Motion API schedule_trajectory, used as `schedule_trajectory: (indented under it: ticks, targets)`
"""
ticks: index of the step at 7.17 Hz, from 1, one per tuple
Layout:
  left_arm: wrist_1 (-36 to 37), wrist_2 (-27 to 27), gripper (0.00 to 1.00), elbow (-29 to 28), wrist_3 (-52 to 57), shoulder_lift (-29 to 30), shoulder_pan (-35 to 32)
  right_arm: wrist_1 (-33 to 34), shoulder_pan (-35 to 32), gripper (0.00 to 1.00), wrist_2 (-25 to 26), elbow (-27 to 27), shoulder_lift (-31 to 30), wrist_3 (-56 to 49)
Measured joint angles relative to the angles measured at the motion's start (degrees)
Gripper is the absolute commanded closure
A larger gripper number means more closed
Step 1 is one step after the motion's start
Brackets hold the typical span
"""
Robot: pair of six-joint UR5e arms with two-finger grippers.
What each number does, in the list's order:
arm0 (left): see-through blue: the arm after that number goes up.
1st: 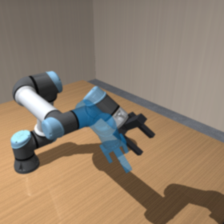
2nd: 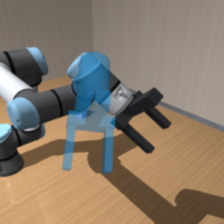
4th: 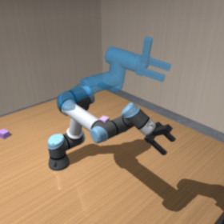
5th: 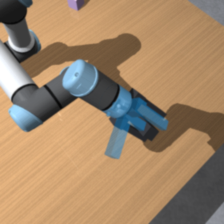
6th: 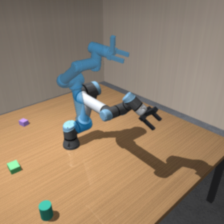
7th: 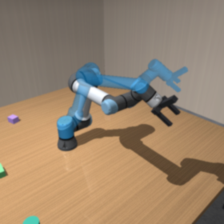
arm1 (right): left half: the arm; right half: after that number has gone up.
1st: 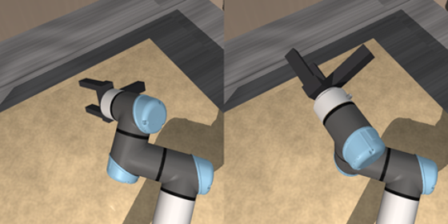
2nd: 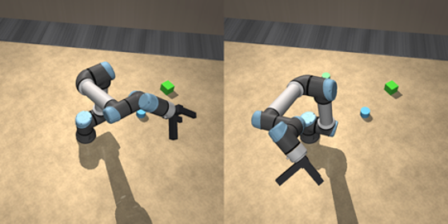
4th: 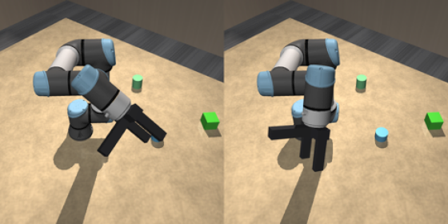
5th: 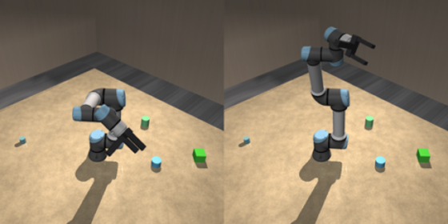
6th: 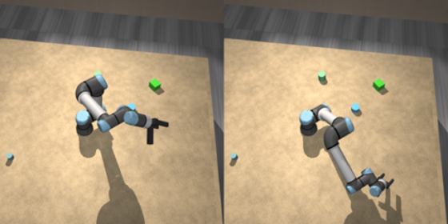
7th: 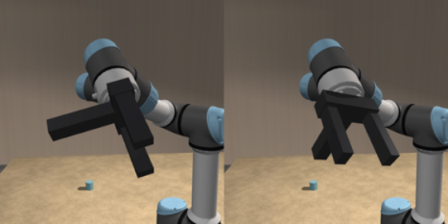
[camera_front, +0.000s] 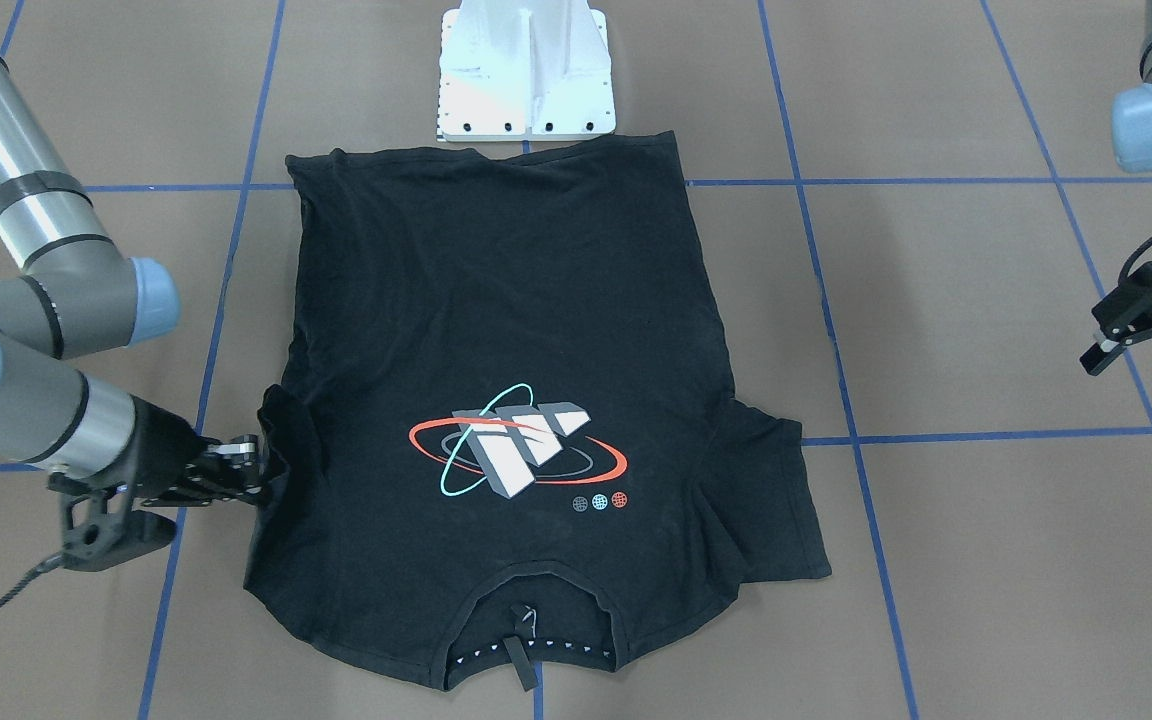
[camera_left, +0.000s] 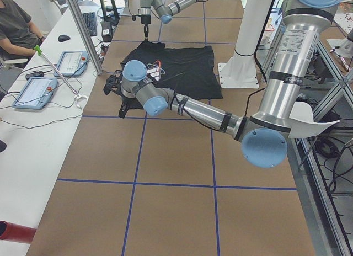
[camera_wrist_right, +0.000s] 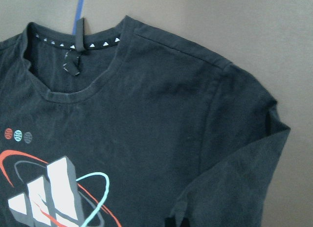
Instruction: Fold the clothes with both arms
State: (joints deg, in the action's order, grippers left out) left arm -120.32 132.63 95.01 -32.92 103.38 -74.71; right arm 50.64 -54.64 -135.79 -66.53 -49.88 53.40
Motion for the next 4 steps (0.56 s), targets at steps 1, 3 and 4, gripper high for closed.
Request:
schedule_trajectory:
  ticks: [1,3,4]
  targets:
    - [0.0,0.0,0.00,0.0,0.2,-0.2,0.0,1.6,2.2,1.00,2.8,0.2,2.5,2.1]
    - [0.0,0.1,0.00,-0.3,0.3,-0.4,0.0,5.1,4.8,1.00,7.9,0.9,5.9,3.2]
    - [0.0,0.1,0.00,-0.4,0.2,-0.4,0.0,5.7,5.2,1.00,8.8,1.1,6.4,3.3]
